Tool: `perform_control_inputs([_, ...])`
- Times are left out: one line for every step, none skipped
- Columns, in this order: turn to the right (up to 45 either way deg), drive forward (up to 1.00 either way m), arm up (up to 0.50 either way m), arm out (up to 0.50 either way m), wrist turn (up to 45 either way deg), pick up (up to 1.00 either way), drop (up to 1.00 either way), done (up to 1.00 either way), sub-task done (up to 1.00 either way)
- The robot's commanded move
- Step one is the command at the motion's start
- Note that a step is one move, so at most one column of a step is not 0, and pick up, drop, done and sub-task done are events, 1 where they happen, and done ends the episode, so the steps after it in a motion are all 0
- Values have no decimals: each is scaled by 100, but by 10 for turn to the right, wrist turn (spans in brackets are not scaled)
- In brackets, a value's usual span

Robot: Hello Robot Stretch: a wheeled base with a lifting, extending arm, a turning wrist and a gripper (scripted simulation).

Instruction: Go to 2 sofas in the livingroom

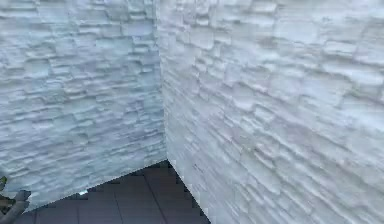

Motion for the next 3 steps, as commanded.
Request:
perform_control_inputs([450, 0, 0, 0, 0, 0, 0, 0, 0])
perform_control_inputs([450, 0, 0, 0, 0, 0, 0, 0, 0])
perform_control_inputs([270, 0, 0, 0, 0, 0, 0, 0, 0])
